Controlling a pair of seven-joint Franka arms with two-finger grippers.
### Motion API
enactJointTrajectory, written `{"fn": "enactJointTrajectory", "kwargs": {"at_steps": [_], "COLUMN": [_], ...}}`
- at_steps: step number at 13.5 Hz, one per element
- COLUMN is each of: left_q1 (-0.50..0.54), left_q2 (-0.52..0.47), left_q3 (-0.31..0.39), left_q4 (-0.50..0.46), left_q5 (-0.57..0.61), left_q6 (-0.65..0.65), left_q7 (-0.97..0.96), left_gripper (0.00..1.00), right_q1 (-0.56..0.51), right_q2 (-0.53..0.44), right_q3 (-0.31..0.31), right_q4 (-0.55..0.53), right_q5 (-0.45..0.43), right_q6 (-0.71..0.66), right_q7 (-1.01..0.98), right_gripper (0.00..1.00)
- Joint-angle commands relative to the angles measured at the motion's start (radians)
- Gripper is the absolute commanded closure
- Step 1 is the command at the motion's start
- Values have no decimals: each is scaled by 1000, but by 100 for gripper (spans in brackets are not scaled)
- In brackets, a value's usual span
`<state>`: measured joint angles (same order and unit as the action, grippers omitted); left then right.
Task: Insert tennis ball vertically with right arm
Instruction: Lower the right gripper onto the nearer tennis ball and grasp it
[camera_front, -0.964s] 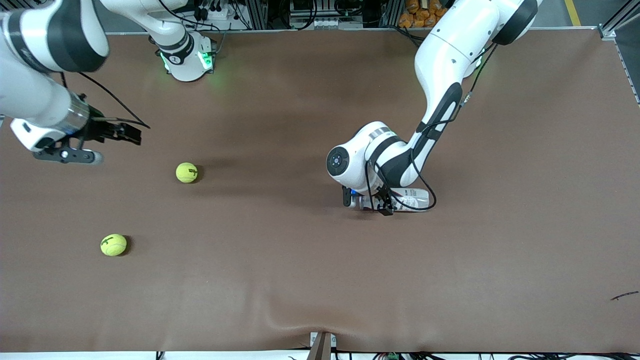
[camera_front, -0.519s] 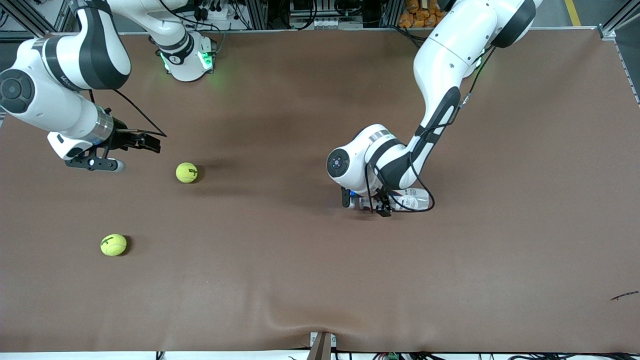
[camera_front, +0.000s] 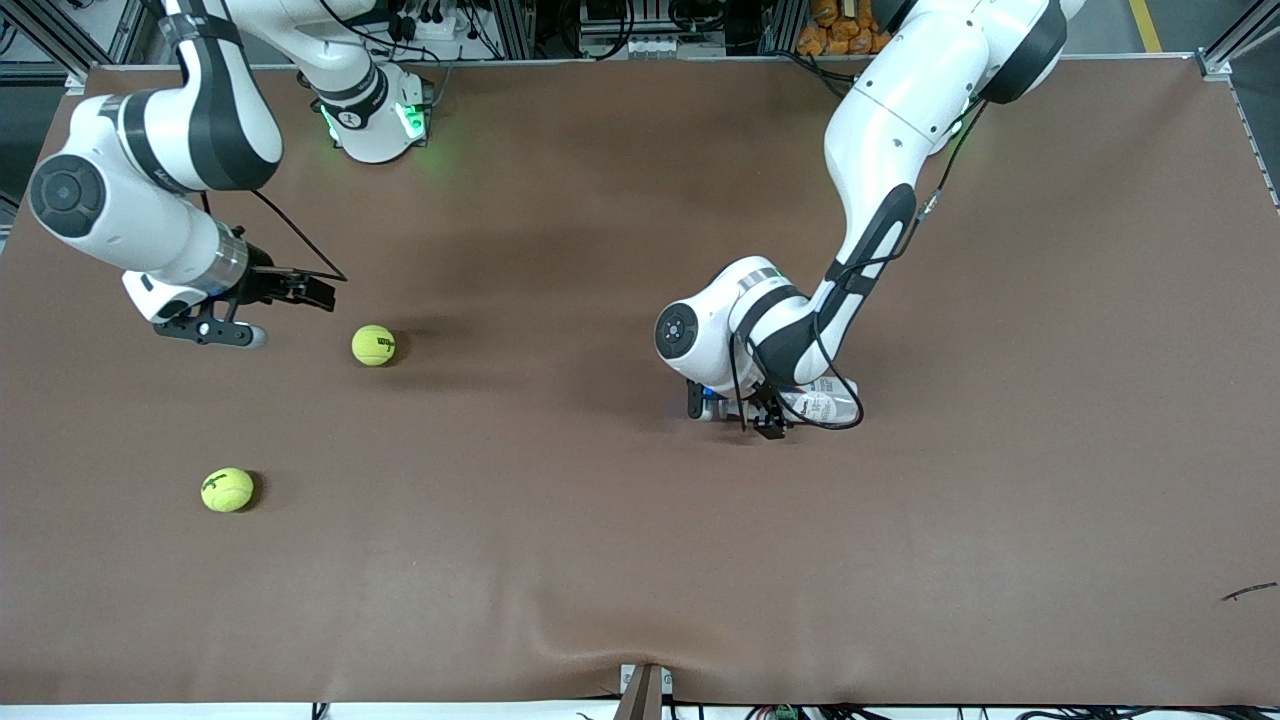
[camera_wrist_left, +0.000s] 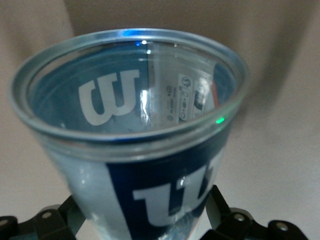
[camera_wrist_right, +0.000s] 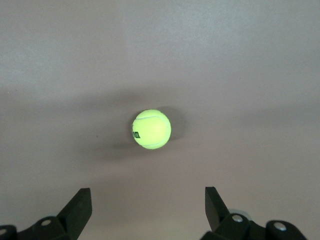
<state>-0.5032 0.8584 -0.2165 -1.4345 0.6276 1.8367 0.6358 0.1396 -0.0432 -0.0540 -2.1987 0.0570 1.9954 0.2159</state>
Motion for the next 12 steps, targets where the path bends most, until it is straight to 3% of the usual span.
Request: {"fn": "enactJointTrajectory", "kwargs": {"at_steps": [1,7,12], "left_q1": [0,-5,0], "left_q2": [16,19,18], "left_q3": [-1,-1,-1], "left_q4": [22,20,22], "left_q5": [23,26,26], "left_q6": [4,6,7], "left_q7": [-8,-8,-5], "left_gripper": [0,0,5], "right_q1": [28,74,75], "right_q2": [29,222,275], "right_q3": [-7,-7,-9], "right_q4": [-21,-21,-55], "right_q5": [6,4,3], "right_q6": [55,180,285], "right_q7": [46,51,46], "right_gripper": [0,0,0]}}
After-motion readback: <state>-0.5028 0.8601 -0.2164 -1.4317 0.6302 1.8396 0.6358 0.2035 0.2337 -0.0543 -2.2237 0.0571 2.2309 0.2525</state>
